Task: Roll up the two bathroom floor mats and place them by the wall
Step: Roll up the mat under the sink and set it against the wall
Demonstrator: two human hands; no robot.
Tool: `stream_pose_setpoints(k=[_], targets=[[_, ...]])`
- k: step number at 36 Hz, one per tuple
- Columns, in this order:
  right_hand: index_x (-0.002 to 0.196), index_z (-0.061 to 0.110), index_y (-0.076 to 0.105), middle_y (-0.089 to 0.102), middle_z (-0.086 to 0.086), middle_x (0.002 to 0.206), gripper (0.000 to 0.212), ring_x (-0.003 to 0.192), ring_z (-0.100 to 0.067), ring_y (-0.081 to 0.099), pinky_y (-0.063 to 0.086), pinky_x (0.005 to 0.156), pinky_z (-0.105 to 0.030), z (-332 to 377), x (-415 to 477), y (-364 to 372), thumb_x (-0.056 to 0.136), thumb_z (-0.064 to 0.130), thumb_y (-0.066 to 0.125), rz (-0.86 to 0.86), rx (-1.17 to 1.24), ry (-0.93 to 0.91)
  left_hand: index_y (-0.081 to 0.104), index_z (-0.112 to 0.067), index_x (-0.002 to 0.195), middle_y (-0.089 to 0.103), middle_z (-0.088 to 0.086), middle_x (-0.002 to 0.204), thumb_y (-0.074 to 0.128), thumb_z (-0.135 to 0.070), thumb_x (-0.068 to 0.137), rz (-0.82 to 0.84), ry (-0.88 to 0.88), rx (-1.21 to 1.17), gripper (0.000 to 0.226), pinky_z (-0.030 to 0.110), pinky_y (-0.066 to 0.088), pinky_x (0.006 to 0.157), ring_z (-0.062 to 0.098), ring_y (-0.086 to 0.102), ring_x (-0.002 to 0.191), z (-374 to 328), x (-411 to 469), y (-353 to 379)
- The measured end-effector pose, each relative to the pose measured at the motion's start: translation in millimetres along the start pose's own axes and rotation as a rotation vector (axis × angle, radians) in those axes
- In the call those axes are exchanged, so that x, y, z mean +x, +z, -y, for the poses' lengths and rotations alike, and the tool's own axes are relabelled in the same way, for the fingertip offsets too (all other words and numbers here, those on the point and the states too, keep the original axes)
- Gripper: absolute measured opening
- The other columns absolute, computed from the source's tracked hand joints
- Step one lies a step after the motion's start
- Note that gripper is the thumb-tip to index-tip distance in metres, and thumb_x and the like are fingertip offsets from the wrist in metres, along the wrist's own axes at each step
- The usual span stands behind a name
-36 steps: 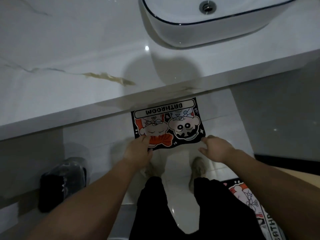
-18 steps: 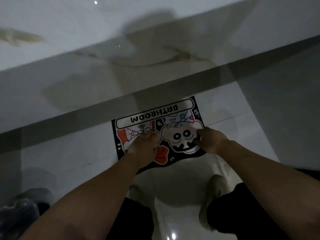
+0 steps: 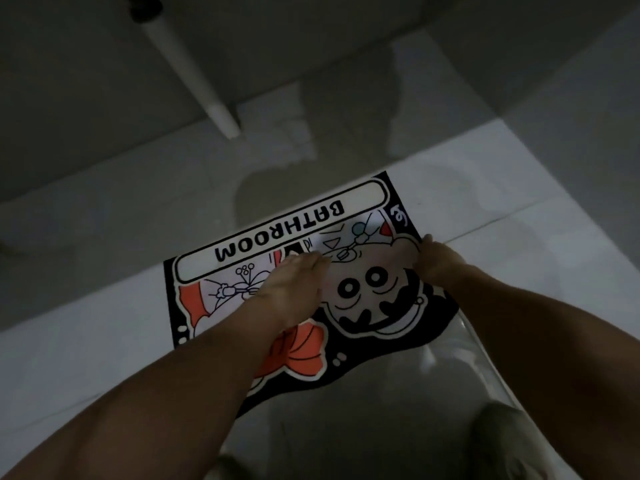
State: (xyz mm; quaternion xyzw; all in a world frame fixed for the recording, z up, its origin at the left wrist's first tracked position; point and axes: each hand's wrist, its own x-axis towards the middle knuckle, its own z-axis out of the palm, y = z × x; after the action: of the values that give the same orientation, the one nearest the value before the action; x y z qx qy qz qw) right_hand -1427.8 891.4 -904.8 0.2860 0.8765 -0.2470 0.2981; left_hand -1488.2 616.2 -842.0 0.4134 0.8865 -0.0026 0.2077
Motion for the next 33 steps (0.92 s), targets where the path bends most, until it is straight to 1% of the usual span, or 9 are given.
stream_pose_setpoints(k=[4,9,14,18,22,26,29,31,33], targets=[[0.127,0.002,0.038,0.054,-0.022,0.122,0.052,0.110,-0.036,0.054,0.048,0.086,-0.040,-8,4,9,0.085,0.027,0.057,-0.048,0.067,0.000,0.013,-0.012,0.147,0.016,0.010,0.155,0.042,-0.021,0.093,0.008,-0.006,-0.013,0.062,0.031,0.006,0.112,0.025,0.015,0.139,-6,-1,6],[0.103,0.004,0.056,0.062,-0.019,0.106,0.027,0.094,-0.033,0.058,0.043,0.070,-0.031,7,10,12,0.084,0.024,0.056,-0.103,0.063,-0.029,0.017,-0.008,0.146,0.023,0.012,0.152,0.043,-0.016,0.091,-0.055,0.040,-0.011,0.061,0.031,0.010,0.110,0.026,0.022,0.136,-9,-7,6],[0.104,-0.001,0.049,0.058,-0.024,0.109,0.019,0.096,-0.036,0.058,0.043,0.068,-0.033,29,2,13,0.086,0.005,0.049,-0.128,0.054,-0.095,0.027,-0.009,0.142,0.035,0.012,0.143,0.048,-0.011,0.086,-0.120,0.037,-0.038,0.059,0.030,0.022,0.104,0.027,0.034,0.127,-4,-2,-12],[0.108,0.007,0.038,0.058,-0.021,0.104,0.024,0.086,-0.034,0.057,0.042,0.066,-0.037,45,-17,-1,0.086,0.006,0.047,-0.158,-0.035,-0.154,0.028,-0.010,0.141,0.038,0.009,0.141,0.048,-0.011,0.086,-0.176,0.066,-0.037,0.059,0.033,0.026,0.102,0.027,0.038,0.123,-4,4,-26],[0.123,0.014,0.034,0.059,-0.015,0.096,0.040,0.074,-0.030,0.053,0.043,0.062,-0.036,63,-42,-39,0.084,0.012,0.045,-0.204,-0.208,-0.348,0.038,-0.008,0.135,0.048,0.011,0.133,0.055,-0.008,0.079,-0.335,0.089,-0.049,0.058,0.036,0.034,0.099,0.028,0.045,0.118,-6,12,-50],[0.132,0.019,0.036,0.060,-0.012,0.101,0.051,0.085,-0.033,0.059,0.049,0.069,-0.037,88,-73,-80,0.083,0.012,0.048,-0.341,-0.402,-0.589,0.033,-0.011,0.137,0.039,0.009,0.141,0.067,-0.023,0.074,-0.466,0.036,-0.044,0.073,0.037,0.024,0.109,0.027,0.033,0.129,-2,28,-82],[0.142,0.024,0.028,0.057,-0.010,0.113,0.060,0.097,-0.031,0.057,0.044,0.074,-0.034,107,-99,-110,0.087,0.015,0.048,-0.355,-0.543,-0.741,0.033,-0.011,0.136,0.041,0.010,0.138,0.069,-0.033,0.071,-0.535,0.029,0.014,0.077,0.040,0.024,0.108,0.027,0.034,0.128,4,32,-107],[0.143,0.026,0.024,0.056,-0.010,0.113,0.065,0.096,-0.030,0.057,0.042,0.067,-0.033,120,-117,-129,0.085,0.013,0.049,-0.362,-0.641,-0.820,0.040,-0.012,0.133,0.048,0.010,0.132,0.065,-0.032,0.074,-0.522,0.027,-0.010,0.067,0.038,0.032,0.100,0.028,0.043,0.120,6,28,-119],[0.143,0.028,0.023,0.055,-0.009,0.113,0.068,0.093,-0.030,0.058,0.037,0.063,-0.032,132,-133,-147,0.083,0.012,0.050,-0.392,-0.737,-0.885,0.048,-0.017,0.126,0.057,0.010,0.121,0.057,-0.027,0.079,-0.487,0.021,-0.080,0.049,0.032,0.037,0.082,0.029,0.053,0.107,5,20,-132]])
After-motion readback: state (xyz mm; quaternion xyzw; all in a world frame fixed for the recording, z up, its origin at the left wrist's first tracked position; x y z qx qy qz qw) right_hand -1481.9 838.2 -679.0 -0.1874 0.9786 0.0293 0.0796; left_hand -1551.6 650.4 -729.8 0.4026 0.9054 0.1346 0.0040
